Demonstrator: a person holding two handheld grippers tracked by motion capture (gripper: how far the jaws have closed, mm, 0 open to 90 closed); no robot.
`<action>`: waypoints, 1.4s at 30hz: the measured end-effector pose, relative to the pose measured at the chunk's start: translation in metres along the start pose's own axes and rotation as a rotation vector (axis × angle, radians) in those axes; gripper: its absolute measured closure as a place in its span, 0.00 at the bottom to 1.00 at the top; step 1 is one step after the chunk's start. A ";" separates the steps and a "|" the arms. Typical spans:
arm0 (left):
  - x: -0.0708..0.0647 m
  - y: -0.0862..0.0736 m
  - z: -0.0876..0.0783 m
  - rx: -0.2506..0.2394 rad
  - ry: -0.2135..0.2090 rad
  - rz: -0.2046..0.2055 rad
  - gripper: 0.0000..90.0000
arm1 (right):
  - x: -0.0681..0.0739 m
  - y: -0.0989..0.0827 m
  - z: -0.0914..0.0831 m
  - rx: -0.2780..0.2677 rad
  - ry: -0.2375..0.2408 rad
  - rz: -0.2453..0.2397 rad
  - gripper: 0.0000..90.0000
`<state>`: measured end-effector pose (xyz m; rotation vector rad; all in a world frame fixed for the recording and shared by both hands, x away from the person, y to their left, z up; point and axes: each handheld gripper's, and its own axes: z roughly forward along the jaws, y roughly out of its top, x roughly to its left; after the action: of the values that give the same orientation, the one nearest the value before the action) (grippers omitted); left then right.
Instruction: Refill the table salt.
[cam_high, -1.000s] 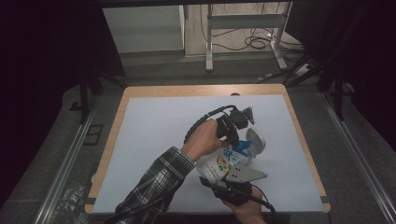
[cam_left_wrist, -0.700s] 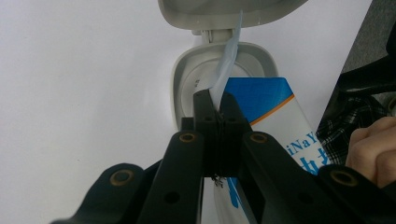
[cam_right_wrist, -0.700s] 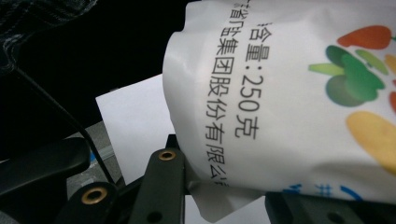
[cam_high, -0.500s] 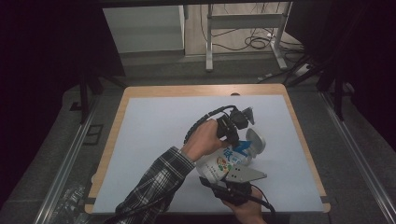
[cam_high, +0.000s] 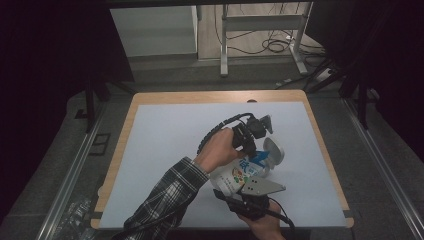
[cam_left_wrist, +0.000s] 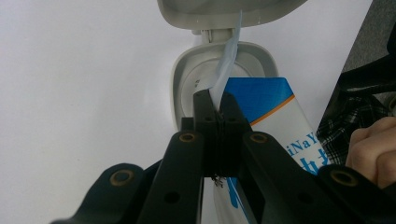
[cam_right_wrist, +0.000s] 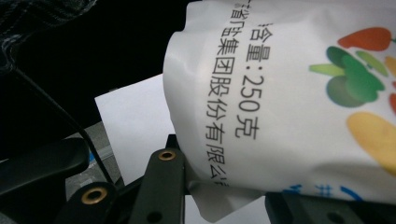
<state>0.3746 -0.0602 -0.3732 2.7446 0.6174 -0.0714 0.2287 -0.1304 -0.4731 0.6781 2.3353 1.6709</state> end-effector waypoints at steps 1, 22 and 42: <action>0.000 0.000 0.000 0.001 0.000 0.000 1.00 | 0.000 0.000 0.000 -0.001 0.000 0.000 0.81; 0.000 0.001 0.001 0.010 0.000 0.001 1.00 | 0.000 0.001 0.001 -0.005 -0.004 0.001 0.81; 0.000 0.002 0.001 0.014 -0.002 0.002 0.99 | 0.000 0.001 0.001 -0.008 -0.009 -0.003 0.82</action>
<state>0.3755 -0.0623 -0.3738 2.7580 0.6152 -0.0781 0.2290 -0.1292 -0.4724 0.6795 2.3206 1.6721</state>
